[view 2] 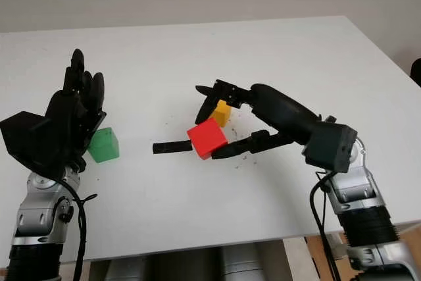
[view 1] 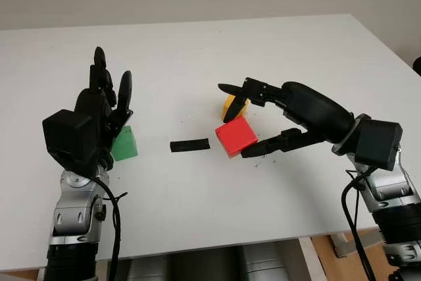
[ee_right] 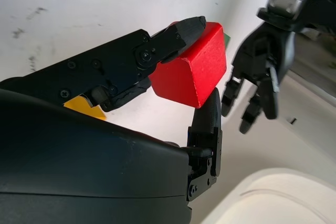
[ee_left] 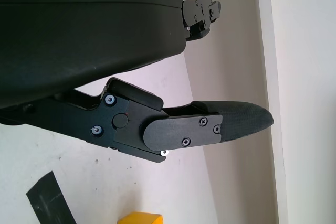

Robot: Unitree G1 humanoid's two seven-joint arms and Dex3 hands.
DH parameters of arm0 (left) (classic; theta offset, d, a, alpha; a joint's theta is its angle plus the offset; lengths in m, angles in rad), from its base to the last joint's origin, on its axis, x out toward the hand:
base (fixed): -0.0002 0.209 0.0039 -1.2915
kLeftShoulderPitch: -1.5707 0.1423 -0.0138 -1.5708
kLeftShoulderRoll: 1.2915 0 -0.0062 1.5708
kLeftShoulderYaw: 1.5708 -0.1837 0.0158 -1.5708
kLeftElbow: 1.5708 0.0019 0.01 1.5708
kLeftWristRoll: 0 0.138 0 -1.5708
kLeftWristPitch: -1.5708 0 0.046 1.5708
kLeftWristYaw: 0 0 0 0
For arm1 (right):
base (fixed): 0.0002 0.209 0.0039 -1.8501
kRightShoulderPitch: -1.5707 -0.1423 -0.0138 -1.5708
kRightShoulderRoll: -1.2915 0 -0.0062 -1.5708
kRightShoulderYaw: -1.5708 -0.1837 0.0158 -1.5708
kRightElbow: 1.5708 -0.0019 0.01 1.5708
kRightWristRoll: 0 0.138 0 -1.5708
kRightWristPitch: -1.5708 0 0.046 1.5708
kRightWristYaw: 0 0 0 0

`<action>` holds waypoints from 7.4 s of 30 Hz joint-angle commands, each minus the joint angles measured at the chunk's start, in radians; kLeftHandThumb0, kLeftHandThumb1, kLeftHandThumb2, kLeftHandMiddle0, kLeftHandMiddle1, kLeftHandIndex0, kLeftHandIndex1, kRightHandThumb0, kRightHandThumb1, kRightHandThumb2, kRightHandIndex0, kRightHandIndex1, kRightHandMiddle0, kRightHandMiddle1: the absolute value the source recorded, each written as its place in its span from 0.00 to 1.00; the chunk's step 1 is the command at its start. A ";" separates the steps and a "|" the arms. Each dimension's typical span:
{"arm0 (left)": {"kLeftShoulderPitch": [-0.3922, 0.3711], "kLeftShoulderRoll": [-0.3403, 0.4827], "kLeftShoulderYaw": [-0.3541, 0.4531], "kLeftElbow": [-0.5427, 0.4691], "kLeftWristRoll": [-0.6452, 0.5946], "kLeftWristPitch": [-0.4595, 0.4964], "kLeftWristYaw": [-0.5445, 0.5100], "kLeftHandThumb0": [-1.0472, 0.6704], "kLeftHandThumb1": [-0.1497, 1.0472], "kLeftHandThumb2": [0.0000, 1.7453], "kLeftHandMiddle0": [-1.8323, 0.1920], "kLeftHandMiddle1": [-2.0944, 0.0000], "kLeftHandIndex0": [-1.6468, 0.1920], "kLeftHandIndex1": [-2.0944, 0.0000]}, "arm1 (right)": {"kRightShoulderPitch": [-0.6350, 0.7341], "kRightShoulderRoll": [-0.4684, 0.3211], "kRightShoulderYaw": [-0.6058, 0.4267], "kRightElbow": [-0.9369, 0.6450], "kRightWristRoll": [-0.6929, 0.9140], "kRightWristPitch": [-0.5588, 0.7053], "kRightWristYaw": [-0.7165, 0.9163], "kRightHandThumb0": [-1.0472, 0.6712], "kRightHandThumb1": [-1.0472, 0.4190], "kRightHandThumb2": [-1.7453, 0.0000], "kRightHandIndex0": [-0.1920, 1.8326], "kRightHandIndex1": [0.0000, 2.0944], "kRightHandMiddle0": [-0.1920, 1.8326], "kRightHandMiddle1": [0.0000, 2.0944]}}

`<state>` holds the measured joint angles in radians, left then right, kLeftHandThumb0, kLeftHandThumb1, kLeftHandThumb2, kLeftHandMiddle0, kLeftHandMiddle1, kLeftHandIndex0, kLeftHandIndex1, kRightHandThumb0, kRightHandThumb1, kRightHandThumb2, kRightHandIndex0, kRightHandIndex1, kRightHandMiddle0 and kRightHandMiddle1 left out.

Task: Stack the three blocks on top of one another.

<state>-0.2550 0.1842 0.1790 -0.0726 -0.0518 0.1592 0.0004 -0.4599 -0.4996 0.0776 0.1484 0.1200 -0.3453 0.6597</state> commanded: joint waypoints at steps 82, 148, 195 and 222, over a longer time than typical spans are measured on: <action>0.008 -0.007 0.000 -0.021 0.003 -0.004 0.004 0.16 1.00 0.29 1.00 1.00 0.99 0.98 | -0.241 0.302 0.202 0.689 -0.500 -0.230 -0.504 0.33 0.08 0.97 0.22 0.03 0.29 0.71; 0.006 0.008 0.005 -0.016 0.012 -0.002 -0.008 0.15 1.00 0.29 1.00 1.00 0.99 0.97 | -0.692 -0.091 0.293 0.925 -0.766 -0.293 -0.476 0.32 0.18 0.97 0.12 0.03 0.27 0.09; 0.012 0.001 0.006 -0.021 0.000 -0.006 -0.004 0.16 1.00 0.29 1.00 1.00 0.99 0.98 | -0.737 -0.032 0.687 1.092 -1.152 -0.356 -1.087 0.39 0.14 0.97 0.18 0.03 0.43 0.07; 0.022 -0.003 -0.002 -0.027 0.015 -0.003 0.005 0.16 1.00 0.30 1.00 1.00 0.99 0.97 | -0.752 -0.029 0.725 1.116 -1.180 -0.351 -1.164 0.38 0.09 0.97 0.24 0.03 0.36 0.55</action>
<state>-0.2377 0.1836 0.1794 -0.0826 -0.0380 0.1567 0.0029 -1.1908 -0.5214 0.7974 1.2634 -1.0554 -0.7014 -0.4962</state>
